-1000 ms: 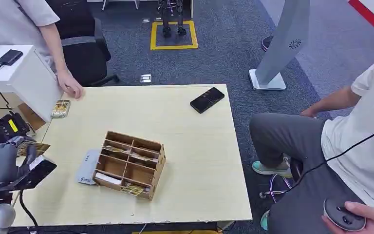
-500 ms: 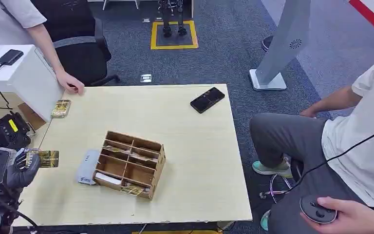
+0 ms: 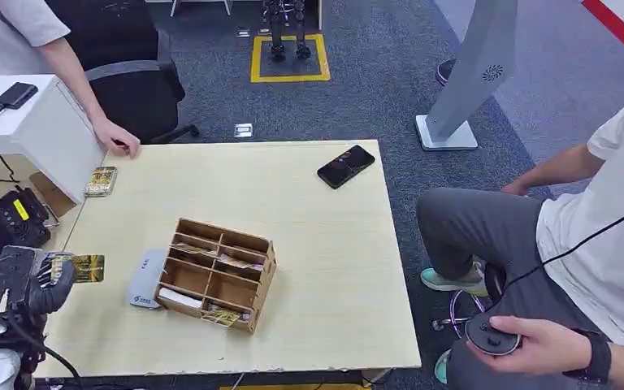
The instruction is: Pass the card to the sensor for recognition and then transmit it.
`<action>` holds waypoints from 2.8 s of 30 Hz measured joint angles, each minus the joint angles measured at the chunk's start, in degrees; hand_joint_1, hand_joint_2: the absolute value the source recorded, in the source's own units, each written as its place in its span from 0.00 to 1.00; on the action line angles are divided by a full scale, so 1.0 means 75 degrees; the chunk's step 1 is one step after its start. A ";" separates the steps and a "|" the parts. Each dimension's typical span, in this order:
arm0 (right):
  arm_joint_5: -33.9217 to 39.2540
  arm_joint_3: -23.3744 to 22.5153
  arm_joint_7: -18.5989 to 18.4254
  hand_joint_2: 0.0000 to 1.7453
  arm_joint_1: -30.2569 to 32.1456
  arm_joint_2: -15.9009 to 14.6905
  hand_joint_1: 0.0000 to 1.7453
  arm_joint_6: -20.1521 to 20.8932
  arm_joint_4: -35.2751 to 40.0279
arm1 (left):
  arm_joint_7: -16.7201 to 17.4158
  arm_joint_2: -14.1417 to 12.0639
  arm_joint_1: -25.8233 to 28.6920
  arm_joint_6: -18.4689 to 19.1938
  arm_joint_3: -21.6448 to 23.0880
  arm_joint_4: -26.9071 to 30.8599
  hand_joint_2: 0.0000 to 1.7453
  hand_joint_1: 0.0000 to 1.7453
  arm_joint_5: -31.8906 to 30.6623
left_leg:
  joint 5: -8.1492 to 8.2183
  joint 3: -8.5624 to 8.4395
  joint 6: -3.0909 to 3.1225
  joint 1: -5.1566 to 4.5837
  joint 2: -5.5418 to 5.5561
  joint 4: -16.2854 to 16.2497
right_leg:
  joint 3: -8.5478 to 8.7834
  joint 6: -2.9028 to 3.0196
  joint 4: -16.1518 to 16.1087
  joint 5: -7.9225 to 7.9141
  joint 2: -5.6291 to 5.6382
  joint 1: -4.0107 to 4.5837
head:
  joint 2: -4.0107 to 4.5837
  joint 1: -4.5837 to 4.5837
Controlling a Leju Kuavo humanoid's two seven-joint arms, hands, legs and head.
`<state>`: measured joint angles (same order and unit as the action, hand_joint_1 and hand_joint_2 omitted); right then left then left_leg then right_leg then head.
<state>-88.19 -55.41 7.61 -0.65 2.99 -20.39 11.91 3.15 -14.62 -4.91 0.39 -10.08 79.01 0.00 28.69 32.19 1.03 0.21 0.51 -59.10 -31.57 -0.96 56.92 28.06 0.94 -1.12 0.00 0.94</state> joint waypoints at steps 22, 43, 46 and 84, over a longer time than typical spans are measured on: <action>-0.0003 0.0391 -0.0090 0.00 -0.0094 0.0047 0.00 -0.0003 0.0000 | -0.0425 0.0860 -0.1332 -0.1673 0.0417 -0.1725 1.00 1.00 -0.1346 | -0.0003 -0.0001 0.0003 0.0000 0.0002 -0.0006 | 0.0000 0.0001 0.0000 -0.0007 -0.0001 0.0000 | 0.0000 0.0000; -0.0003 0.0568 -0.0178 0.00 -0.0088 0.0061 0.00 0.0012 -0.0029 | -0.0542 0.1428 -0.1680 -0.1609 0.0641 -0.2314 1.00 1.00 -0.1244 | -0.0003 0.0001 0.0003 0.0000 0.0001 -0.0007 | -0.0001 0.0001 0.0001 -0.0007 0.0000 0.0000 | 0.0000 0.0000; -0.0003 0.0568 -0.0181 0.00 -0.0088 0.0064 0.00 0.0018 -0.0041 | -0.0533 0.1425 -0.1671 -0.1673 0.0676 -0.2320 1.00 1.00 -0.1390 | -0.0003 0.0002 0.0003 0.0000 0.0001 -0.0007 | 0.0000 0.0001 0.0001 -0.0007 0.0000 0.0001 | 0.0000 0.0000; 0.0000 0.0565 -0.0064 0.00 -0.0049 0.0082 0.00 0.0032 -0.0052 | -0.0178 0.0962 -0.1104 -0.1093 0.1000 -0.2177 1.00 1.00 -0.3571 | -0.0004 0.0002 0.0003 0.0001 0.0002 -0.0007 | 0.0002 0.0001 0.0003 -0.0007 -0.0002 0.0000 | 0.0000 0.0000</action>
<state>-88.19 -51.17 7.13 -1.02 3.61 -20.15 11.52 1.82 -7.41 -13.19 -7.80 -2.58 62.69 -26.78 28.67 32.21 1.05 0.21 0.52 -59.15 -31.56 -0.96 56.94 28.01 0.93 -1.11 0.00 0.94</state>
